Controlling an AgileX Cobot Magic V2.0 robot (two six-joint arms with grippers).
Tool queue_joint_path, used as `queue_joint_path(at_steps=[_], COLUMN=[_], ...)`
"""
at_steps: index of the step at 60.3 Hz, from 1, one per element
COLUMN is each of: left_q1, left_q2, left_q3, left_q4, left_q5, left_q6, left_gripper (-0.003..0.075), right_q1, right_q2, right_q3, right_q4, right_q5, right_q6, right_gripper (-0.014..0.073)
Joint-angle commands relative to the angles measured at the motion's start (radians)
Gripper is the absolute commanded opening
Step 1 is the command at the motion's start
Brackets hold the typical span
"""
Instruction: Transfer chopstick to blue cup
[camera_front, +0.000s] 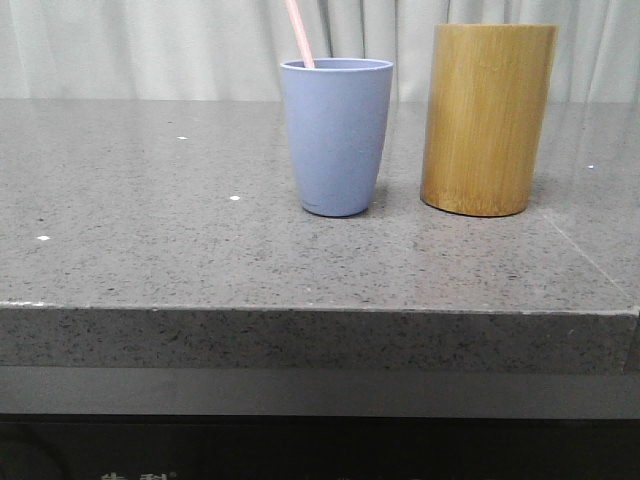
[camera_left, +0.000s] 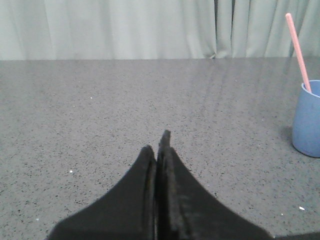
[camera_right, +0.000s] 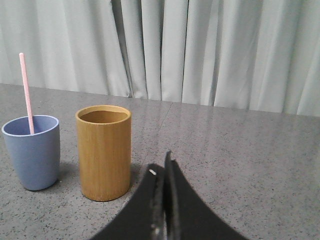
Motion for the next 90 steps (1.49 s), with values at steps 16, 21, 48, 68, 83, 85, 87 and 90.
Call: queue_joint_path(at_steps=[16,21,48,68,83,85,87,90], left_q1=[0.056,0.056,0.056,0.056,0.056,0.056,0.056,0.056], left_q2=[-0.089,-0.089,-0.086,-0.086,-0.086,-0.086,-0.086,-0.086], left_q3=[0.239,0.312,0.412,0.412,0.412,0.412,0.412,0.412], left_q4=[-0.022,-0.022,-0.022,-0.022,-0.022,-0.022,-0.022,-0.022], left_q5=[-0.288,-0.342,-0.411,-0.411,-0.411,-0.411,-0.411,-0.411], left_q6=[-0.008,-0.008,-0.008,-0.008,-0.008,-0.008,-0.008,-0.008], left_gripper=[-0.0019,-0.0019,-0.0019,-0.0019,-0.0019,-0.0019,-0.0019,-0.0019], right_q1=[-0.006,-0.006,-0.006,-0.006,-0.006,-0.006,-0.006,-0.006], right_q2=[0.008,0.008,0.008,0.008,0.008,0.008,0.008,0.008], right_q3=[-0.023,-0.023,-0.023,-0.023,-0.023,-0.023,-0.023,-0.023], right_q4=[0.005,0.005,0.005,0.005,0.005,0.005,0.005,0.005], right_q5=[-0.087,-0.087,-0.087,-0.087,-0.087,-0.087,-0.087,-0.087], right_q6=[-0.005,-0.005,-0.005,-0.005,-0.005,-0.005,-0.005,-0.005], right_gripper=[-0.0102,-0.0102,-0.0102,-0.0102,-0.0102,-0.0102,-0.0102,-0.0102])
